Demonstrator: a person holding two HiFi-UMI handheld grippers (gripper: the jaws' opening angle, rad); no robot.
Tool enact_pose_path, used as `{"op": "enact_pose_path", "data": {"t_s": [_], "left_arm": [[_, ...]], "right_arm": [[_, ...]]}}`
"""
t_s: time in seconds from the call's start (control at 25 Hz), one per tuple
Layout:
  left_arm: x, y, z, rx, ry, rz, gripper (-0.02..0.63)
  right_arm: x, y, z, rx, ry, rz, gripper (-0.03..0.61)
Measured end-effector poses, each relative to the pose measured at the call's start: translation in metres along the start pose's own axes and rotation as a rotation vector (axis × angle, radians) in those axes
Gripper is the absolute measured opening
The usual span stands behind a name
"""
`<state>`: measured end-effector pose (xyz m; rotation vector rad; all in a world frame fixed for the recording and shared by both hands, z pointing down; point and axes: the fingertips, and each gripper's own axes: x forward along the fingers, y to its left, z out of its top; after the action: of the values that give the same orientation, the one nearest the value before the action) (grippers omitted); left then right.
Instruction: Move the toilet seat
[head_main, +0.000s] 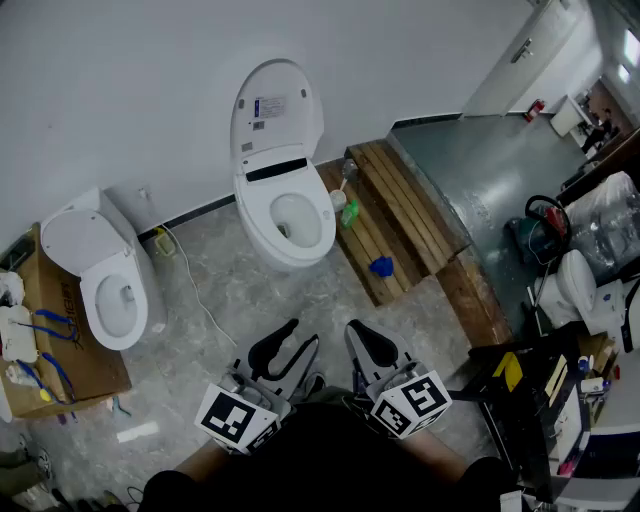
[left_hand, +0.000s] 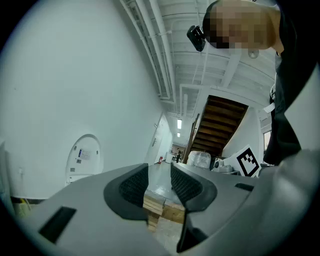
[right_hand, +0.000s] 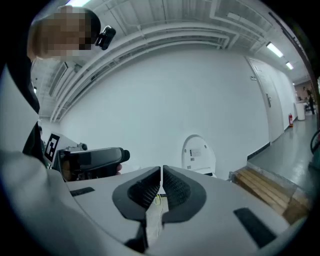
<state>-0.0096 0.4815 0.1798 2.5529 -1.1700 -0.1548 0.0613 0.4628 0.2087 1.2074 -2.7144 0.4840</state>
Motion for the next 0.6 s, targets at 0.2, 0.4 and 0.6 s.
{"op": "enact_pose_path", "data": {"t_s": [0.2,0.4,0.6], "left_arm": [[-0.002,-0.001,-0.020,-0.019,0.073,0.020,0.149],[0.009,-0.011,-0.033,-0.006,0.108,0.015,0.149],[0.029,-0.029,-0.035,0.028,0.150,0.001,0.149]], "right_arm": [[-0.003,0.013,0.004,-0.087,0.000,0.016,0.041],[-0.019,-0.006,-0.009,-0.012,-0.012,-0.004,0.041],[-0.033,-0.025,-0.008,0.033,-0.048,-0.018,0.041]]}}
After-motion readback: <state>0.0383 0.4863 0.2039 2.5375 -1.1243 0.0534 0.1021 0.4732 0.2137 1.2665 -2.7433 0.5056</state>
